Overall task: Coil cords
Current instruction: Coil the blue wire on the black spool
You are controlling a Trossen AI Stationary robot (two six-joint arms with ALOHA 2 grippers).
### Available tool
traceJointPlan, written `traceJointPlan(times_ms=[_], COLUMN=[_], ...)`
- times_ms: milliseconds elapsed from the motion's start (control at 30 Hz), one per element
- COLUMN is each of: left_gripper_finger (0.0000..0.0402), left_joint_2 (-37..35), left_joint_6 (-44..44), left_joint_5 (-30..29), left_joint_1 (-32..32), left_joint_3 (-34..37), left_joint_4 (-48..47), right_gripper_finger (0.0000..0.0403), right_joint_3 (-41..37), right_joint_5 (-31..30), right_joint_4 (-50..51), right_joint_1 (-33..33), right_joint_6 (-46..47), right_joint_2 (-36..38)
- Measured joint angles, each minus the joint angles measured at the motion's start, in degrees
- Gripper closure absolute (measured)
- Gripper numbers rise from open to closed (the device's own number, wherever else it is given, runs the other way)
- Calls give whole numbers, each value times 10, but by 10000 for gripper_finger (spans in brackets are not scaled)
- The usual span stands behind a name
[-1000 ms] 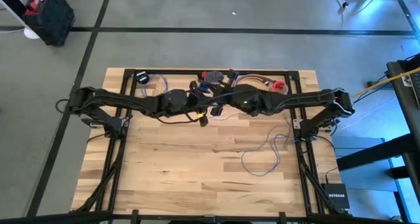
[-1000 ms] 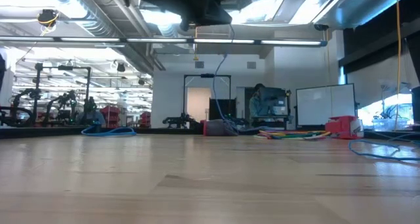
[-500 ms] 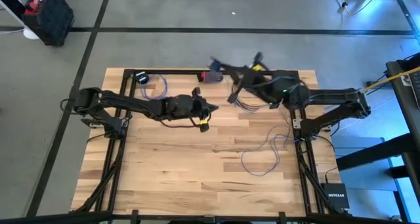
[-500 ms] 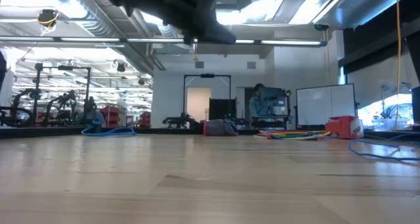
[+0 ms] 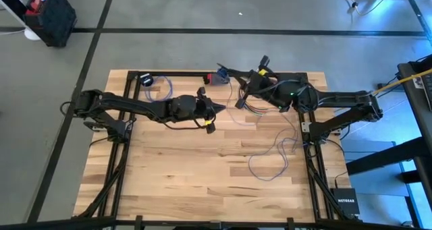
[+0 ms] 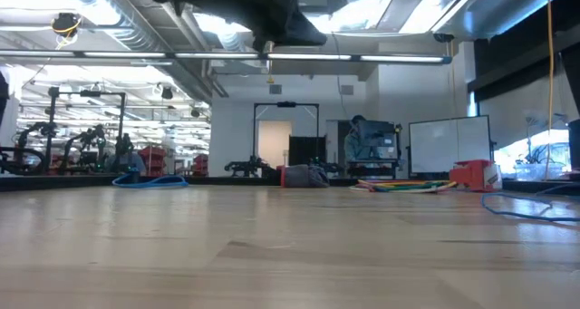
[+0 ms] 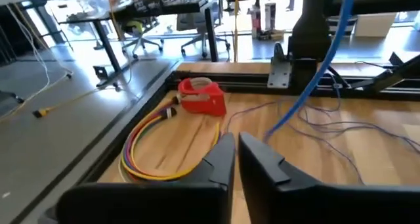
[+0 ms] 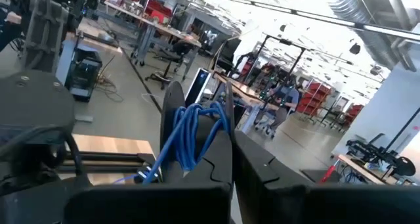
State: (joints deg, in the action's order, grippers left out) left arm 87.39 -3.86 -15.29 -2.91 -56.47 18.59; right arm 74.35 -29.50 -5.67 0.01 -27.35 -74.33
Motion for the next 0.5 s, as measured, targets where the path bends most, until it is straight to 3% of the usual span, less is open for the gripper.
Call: traceJointPlan(times_ms=[300, 400, 500], left_gripper_finger=[294, 278, 271], left_joint_2=[48, 44, 41], left_joint_6=[-18, -34, -48], left_joint_5=[169, 244, 259], left_joint_1=[-22, -33, -38], left_joint_3=[0, -1, 0], left_joint_4=[104, 82, 55], right_gripper_finger=[400, 400, 400], right_joint_3=[0, 0, 0], right_joint_5=[9, 5, 1], right_joint_4=[9, 21, 35], right_joint_1=[0, 0, 0], right_joint_6=[0, 0, 0], right_joint_2=[0, 0, 1])
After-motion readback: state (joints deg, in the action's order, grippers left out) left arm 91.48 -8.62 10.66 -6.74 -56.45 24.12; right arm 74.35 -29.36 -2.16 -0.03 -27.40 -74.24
